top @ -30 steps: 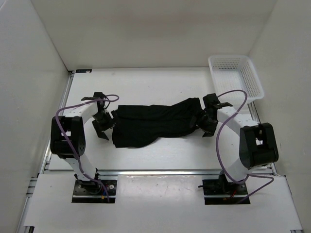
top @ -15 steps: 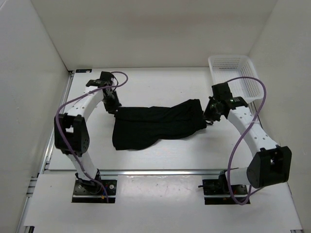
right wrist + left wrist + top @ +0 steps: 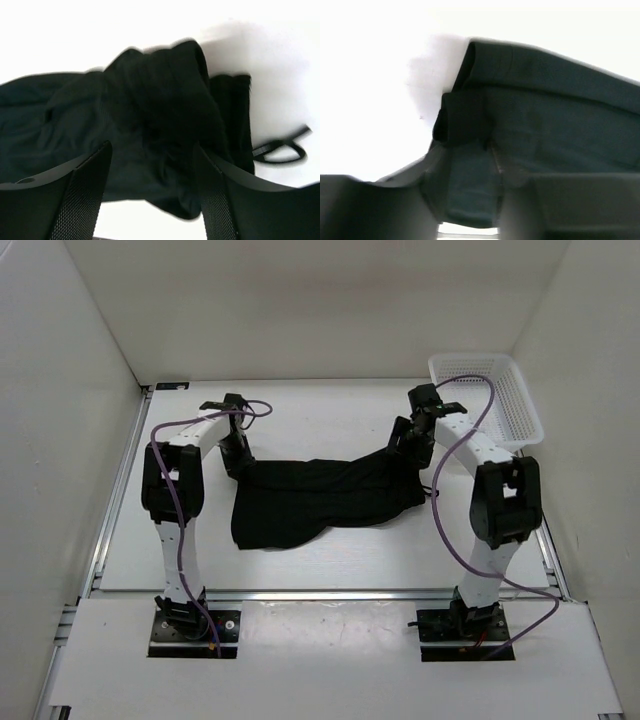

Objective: Fold and stack the shorts
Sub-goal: Fold the shorts

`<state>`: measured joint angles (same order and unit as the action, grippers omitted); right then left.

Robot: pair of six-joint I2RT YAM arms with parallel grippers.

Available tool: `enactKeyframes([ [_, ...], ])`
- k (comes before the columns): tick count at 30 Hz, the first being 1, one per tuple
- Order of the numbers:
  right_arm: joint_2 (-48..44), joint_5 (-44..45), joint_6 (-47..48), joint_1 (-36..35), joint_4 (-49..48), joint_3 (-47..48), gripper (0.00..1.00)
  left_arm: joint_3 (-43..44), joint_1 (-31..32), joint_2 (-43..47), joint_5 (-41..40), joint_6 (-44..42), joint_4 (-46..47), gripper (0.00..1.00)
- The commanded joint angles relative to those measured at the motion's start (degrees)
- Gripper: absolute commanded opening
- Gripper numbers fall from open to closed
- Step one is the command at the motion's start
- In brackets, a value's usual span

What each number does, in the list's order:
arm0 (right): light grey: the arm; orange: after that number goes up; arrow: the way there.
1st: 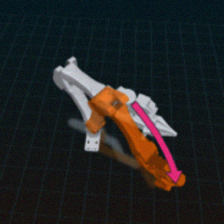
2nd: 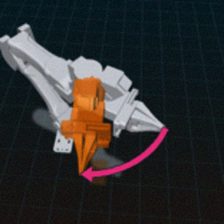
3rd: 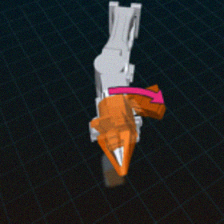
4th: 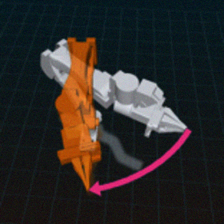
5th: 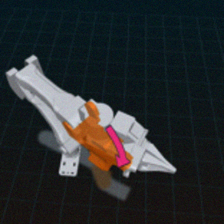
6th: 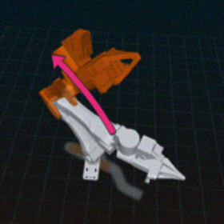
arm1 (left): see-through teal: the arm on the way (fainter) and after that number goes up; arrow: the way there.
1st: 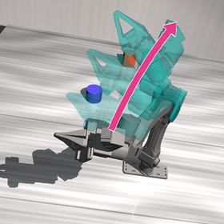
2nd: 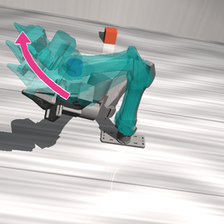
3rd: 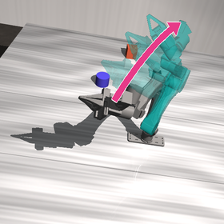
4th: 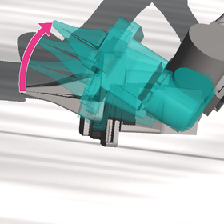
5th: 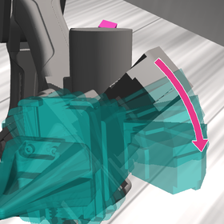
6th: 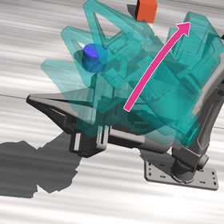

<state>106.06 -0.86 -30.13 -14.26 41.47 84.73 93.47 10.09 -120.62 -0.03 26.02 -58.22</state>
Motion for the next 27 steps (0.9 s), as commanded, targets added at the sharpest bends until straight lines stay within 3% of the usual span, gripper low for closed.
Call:
enactKeyframes([
  [1, 3.70, -1.60, 0.07, 0.20, -1.40, 4.03, 0.71, 3.38, -0.33, -0.23, -0.58, -0.62, 0.47, 0.29],
  [2, 4.58, -0.99, -0.45, 0.20, -1.40, 5.26, 0.71, 3.38, -0.33, -0.75, -0.58, -1.14, 0.47, 0.11],
  [12, 12.06, 1.83, -0.98, 1.25, -1.40, 9.83, 0.67, 8.56, -3.76, 1.17, 3.01, -0.62, -0.14, 0.10],
  [21, 12.95, 2.36, -0.46, 1.78, -0.87, 11.25, 0.67, 21.39, -5.69, -8.75, 5.92, 0.52, -4.26, 0.10],
  [22, 12.42, 2.36, -0.46, 1.78, -0.87, 11.25, 0.69, 22.10, -5.69, -9.98, 6.62, 0.52, -4.27, 0.17],
  [24, 10.15, 2.36, 0.33, 1.78, -0.87, 11.25, 0.73, 23.33, -5.69, -9.99, 6.62, 0.52, -5.07, 0.41],
  [25, 9.17, 2.36, 1.03, 1.78, -0.35, 10.73, 0.80, 23.34, -6.21, -9.99, 6.62, 0.52, -5.07, 0.58],
  [26, 8.03, 2.36, 1.56, 1.78, -0.34, 10.72, 0.84, 23.34, -6.22, -9.99, 6.62, 0.52, -5.67, 0.89],
  [27, 5.50, 3.14, 1.57, 1.78, -0.34, 10.02, 0.88, 24.03, -6.22, -8.94, 6.62, 0.52, -5.68, 0.99],
])
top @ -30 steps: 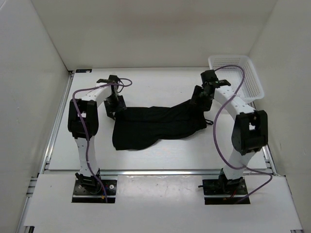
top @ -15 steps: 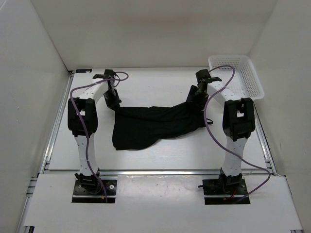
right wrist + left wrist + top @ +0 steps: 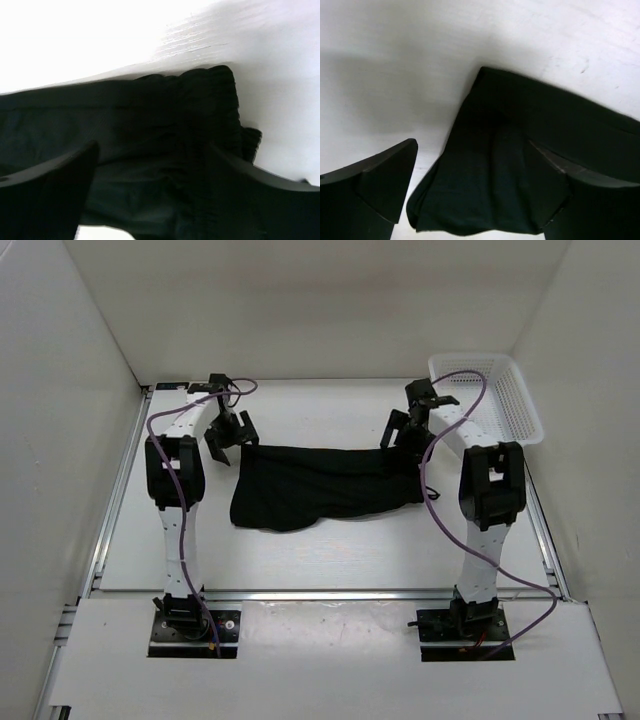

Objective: Fold and stack the shorts
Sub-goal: Fold the shorts

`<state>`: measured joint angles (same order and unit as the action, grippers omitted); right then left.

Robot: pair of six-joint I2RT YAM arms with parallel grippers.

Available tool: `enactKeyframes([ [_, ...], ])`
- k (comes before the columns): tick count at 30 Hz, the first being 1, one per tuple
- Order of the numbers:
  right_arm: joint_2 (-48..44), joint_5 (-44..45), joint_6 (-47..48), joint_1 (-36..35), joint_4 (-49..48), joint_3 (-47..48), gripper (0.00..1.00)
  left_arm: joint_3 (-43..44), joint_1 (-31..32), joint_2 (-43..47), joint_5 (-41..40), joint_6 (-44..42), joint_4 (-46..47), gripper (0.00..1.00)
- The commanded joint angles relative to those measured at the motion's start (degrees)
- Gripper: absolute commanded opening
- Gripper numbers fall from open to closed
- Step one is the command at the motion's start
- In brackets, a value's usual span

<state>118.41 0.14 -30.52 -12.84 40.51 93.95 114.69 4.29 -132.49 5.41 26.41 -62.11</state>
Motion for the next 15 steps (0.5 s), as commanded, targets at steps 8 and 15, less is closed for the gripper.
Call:
enactKeyframes([
  [8, -23.72, 5.75, 2.49, 0.89, 0.62, -10.95, 0.97, -9.72, -2.01, 19.26, -3.83, -2.06, -0.83, 1.00],
  [15, -35.17, -2.05, 0.30, 7.99, -3.85, -30.74, 0.97, -37.41, -2.01, 35.79, 1.62, -2.95, 7.96, 0.99],
])
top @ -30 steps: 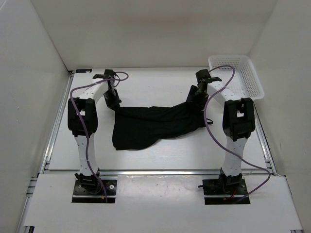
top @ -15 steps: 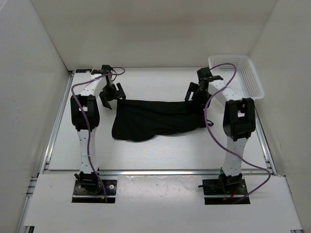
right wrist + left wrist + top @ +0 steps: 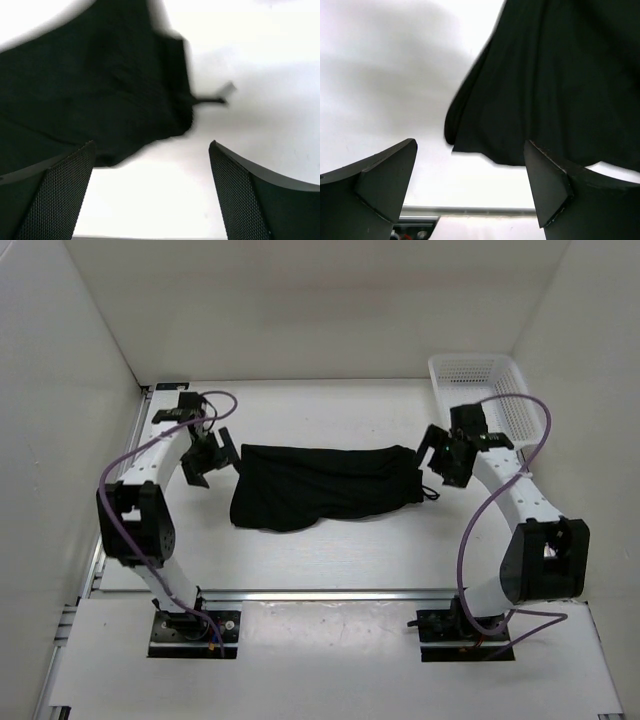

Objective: Fold and stack the shorts
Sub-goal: Fold the shorts

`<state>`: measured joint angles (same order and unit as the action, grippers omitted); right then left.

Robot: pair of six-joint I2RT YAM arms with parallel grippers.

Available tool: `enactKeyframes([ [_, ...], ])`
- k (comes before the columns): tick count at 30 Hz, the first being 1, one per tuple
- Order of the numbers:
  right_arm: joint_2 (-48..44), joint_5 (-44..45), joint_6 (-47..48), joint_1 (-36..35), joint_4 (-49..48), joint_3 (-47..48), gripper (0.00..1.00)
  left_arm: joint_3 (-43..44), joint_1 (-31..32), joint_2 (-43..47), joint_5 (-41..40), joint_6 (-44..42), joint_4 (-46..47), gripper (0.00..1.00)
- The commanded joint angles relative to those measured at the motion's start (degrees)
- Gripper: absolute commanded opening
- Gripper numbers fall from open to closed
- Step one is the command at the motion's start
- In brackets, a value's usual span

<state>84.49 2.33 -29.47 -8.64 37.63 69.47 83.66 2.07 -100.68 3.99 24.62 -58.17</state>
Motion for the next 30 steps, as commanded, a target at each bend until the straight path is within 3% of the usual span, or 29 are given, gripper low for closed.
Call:
enactKeyframes([
  [1, -1.86, -9.22, -1.54, 5.12, -3.15, -8.19, 0.97, -9.88, 0.22, 4.87, 3.04, -1.16, 4.64, 0.99],
  [6, -1.87, -20.32, -4.80, 10.05, -9.41, -14.71, 0.98, -12.82, -0.31, 5.41, 3.57, -1.16, 5.35, 0.99],
  [16, 6.56, -30.88, -12.87, 12.86, -18.98, -17.78, 1.00, -11.68, -0.31, 6.03, 4.10, -1.68, 5.35, 0.98],
  [24, 12.54, -33.00, -16.93, 12.86, -25.67, -18.32, 1.00, -10.10, -1.53, 3.31, 4.18, -1.68, 5.35, 0.98],
  [27, 15.26, -32.47, -18.24, 12.86, -27.07, -18.32, 0.92, -9.57, -3.11, -0.12, 5.58, -1.68, 7.28, 0.95],
  [30, 16.67, -31.95, -19.39, 12.86, -28.30, -18.84, 0.74, -8.96, -4.52, -3.46, 7.26, -1.68, 8.87, 0.88],
])
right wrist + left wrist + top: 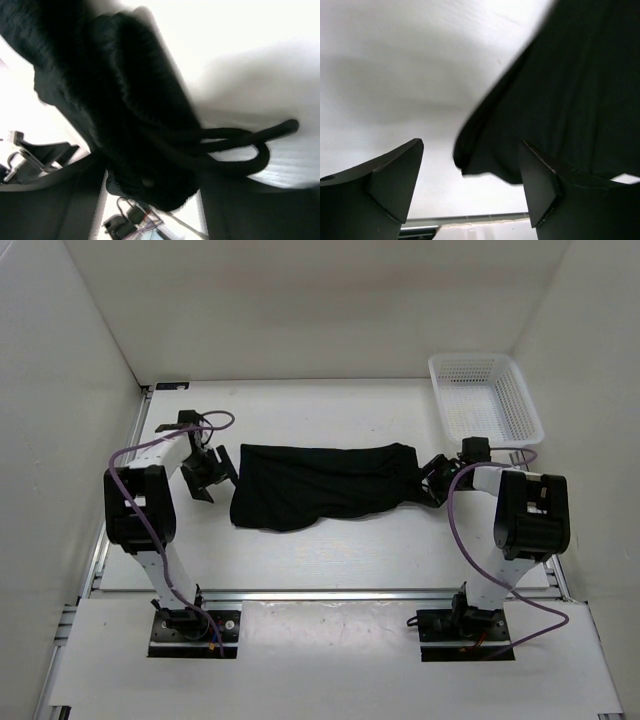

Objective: Fold and stack the shorts
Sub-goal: Fold the shorts

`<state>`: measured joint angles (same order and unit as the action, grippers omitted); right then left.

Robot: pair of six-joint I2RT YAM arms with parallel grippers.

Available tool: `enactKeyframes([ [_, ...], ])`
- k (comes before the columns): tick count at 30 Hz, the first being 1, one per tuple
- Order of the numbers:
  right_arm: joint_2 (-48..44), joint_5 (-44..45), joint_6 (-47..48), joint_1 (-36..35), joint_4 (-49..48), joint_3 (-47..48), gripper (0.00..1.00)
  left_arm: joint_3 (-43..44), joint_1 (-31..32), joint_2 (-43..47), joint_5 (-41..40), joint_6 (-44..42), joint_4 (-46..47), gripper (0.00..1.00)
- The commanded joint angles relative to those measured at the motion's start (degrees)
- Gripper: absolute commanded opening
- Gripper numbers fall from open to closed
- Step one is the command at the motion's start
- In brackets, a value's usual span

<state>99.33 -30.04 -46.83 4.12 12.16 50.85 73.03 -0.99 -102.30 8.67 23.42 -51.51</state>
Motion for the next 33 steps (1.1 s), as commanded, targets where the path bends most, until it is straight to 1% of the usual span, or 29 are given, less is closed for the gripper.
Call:
enactKeyframes([
  [1, 1.83, 1.03, -2.04, 0.10, -2.85, -0.23, 0.61, 2.19, -1.47, -2.63, 3.45, 0.04, 2.81, 0.86],
  [3, 1.83, 2.35, -2.04, 0.10, -2.85, -0.75, 0.49, 2.72, -1.99, -4.57, 4.95, 0.05, 2.81, 0.81],
  [4, 1.83, 2.88, -2.04, 0.10, -2.85, -0.75, 0.36, 2.73, -1.99, -4.57, 5.57, 0.05, 3.42, 0.81],
  [7, 0.70, 4.20, -0.73, 0.10, -1.70, -0.75, 0.21, 2.73, -1.47, -5.36, 6.09, 0.57, 3.43, 0.80],
  [8, -0.01, 4.72, -0.20, 0.10, -0.83, -0.75, 0.12, 2.73, -1.47, -5.89, 6.10, 0.57, 3.43, 0.80],
  [11, -1.85, 8.41, 2.43, 0.10, 3.29, 1.09, 0.01, 1.59, -1.47, -5.89, 6.10, 0.57, 3.95, 0.80],
  [13, -3.34, 13.05, 5.60, 0.10, 8.54, 3.63, 0.01, 0.98, -0.94, -5.20, 6.10, 0.57, 3.96, 0.80],
  [15, -4.40, 15.88, 9.19, 0.10, 11.64, 6.26, 0.01, -1.13, -0.94, -3.88, 7.06, 1.28, 4.48, 0.80],
  [16, -5.45, 17.28, 10.26, 0.10, 14.70, 7.32, 0.01, -3.49, -0.24, -3.35, 7.76, 1.89, 5.09, 0.80],
  [18, -7.30, 20.88, 13.67, 0.10, 17.18, 10.04, 0.01, -5.53, 0.64, -2.29, 7.77, 3.12, 6.58, 0.80],
  [20, -7.83, 22.91, 15.97, -0.60, 20.43, 12.07, 0.01, -7.89, 1.35, -2.29, 7.77, 3.91, 7.82, 0.78],
  [21, -8.44, 23.71, 17.02, -1.47, 21.40, 14.25, 0.01, -7.91, 1.87, -2.29, 9.07, 4.52, 7.82, 0.75],
  [22, -8.45, 25.63, 18.60, -2.61, 23.59, 15.41, 0.01, -8.52, 2.66, -2.29, 9.09, 5.05, 8.61, 0.71],
  [24, -8.97, 27.05, 19.75, -4.02, 25.01, 17.43, 0.01, -7.91, 3.98, -2.81, 9.70, 5.58, 8.62, 0.65],
  [25, -8.98, 27.66, 20.45, -5.95, 25.54, 19.27, 0.01, -7.39, 4.77, -2.82, 9.70, 5.58, 8.62, 0.62],
  [26, -8.98, 28.45, 20.46, -7.10, 26.76, 20.33, 0.01, -6.25, 6.17, -2.82, 9.70, 6.19, 8.62, 0.54],
  [27, -8.98, 31.16, 20.46, -9.72, 27.47, 21.47, 0.01, -5.46, 6.79, -3.51, 9.70, 6.98, 8.62, 0.49],
  [29, -8.98, 34.25, 20.98, -12.54, 29.31, 24.72, 0.01, -3.96, 8.37, -5.01, 10.84, 6.99, 8.62, 0.38],
  [30, -8.37, 35.57, 20.99, -15.43, 29.93, 25.87, 0.01, -2.73, 8.38, -5.01, 11.72, 7.51, 8.62, 0.32],
  [31, -8.36, 36.54, 20.99, -16.85, 29.94, 28.23, 0.01, -2.72, 9.16, -5.88, 11.72, 8.04, 8.62, 0.23],
  [32, -7.84, 38.29, 21.51, -18.17, 31.50, 29.47, 0.01, -1.77, 10.21, -6.67, 11.72, 8.05, 8.62, 0.19],
  [33, -7.05, 39.09, 21.52, -21.05, 32.04, 30.87, 0.01, -1.06, 10.22, -6.68, 11.72, 8.05, 8.62, 0.15],
])
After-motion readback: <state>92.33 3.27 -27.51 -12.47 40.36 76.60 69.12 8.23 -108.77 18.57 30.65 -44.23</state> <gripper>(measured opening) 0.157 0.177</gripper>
